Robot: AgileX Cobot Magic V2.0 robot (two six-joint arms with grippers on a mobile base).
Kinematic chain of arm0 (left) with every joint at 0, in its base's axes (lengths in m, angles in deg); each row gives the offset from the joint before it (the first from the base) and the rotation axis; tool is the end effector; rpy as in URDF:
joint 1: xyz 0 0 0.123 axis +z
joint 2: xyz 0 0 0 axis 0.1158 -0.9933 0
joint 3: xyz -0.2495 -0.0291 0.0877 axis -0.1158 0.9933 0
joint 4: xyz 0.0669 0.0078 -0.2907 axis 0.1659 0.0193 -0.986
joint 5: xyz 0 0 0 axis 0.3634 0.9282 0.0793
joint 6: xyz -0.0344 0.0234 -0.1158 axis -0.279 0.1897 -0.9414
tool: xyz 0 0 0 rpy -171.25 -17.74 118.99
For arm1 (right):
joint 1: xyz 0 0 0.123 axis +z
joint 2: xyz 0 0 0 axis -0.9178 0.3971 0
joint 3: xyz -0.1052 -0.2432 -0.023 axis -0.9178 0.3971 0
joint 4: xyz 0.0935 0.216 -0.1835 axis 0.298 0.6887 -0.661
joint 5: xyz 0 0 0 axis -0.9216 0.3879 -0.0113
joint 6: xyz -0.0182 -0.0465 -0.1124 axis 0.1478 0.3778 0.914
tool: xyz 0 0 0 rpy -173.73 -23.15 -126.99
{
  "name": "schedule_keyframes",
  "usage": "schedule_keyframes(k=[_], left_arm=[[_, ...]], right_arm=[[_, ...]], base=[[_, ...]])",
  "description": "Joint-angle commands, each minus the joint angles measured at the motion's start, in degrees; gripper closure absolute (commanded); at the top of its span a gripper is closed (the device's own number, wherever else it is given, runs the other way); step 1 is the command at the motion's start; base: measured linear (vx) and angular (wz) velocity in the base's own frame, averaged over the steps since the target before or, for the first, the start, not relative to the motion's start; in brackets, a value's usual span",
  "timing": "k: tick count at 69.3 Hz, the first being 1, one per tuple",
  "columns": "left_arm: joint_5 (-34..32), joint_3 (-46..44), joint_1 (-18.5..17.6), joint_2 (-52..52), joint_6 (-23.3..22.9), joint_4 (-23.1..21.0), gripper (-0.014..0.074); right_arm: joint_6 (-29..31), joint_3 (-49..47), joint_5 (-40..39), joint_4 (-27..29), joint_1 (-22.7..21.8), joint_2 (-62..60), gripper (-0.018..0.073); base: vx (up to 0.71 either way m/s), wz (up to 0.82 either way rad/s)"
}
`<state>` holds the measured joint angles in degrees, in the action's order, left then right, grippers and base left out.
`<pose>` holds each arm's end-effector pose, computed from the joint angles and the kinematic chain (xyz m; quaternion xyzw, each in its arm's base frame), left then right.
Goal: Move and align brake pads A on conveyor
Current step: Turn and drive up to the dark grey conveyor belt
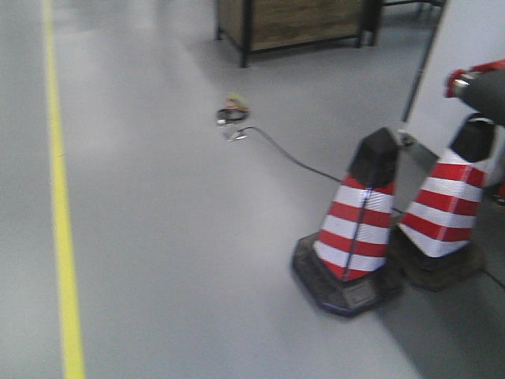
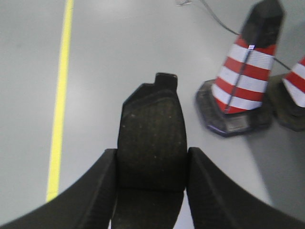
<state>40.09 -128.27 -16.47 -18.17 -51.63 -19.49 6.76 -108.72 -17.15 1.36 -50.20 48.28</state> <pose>0.1357 -0.0056 0.3731 -0.0268 0.8959 -0.0091 0.4433 0.1737 0.0520 0.3468 -0.0805 0.8887 0.0918 0.4419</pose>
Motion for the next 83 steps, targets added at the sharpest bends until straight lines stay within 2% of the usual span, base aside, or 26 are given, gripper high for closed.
schedule_keyframes(k=[1, 83], left_arm=[[-4.58, -1.37, 0.2, -0.42, 0.03, 0.43, 0.0603], [-4.57, -1.37, 0.2, -0.42, 0.03, 0.48, 0.0603]], right_arm=[[0.11, -1.55, -4.34, -0.49, -0.28, 0.12, 0.0571], [0.11, -1.55, -2.8, -0.49, -0.28, 0.12, 0.0571]], base=[[0.37, -0.8], [0.37, -0.77]])
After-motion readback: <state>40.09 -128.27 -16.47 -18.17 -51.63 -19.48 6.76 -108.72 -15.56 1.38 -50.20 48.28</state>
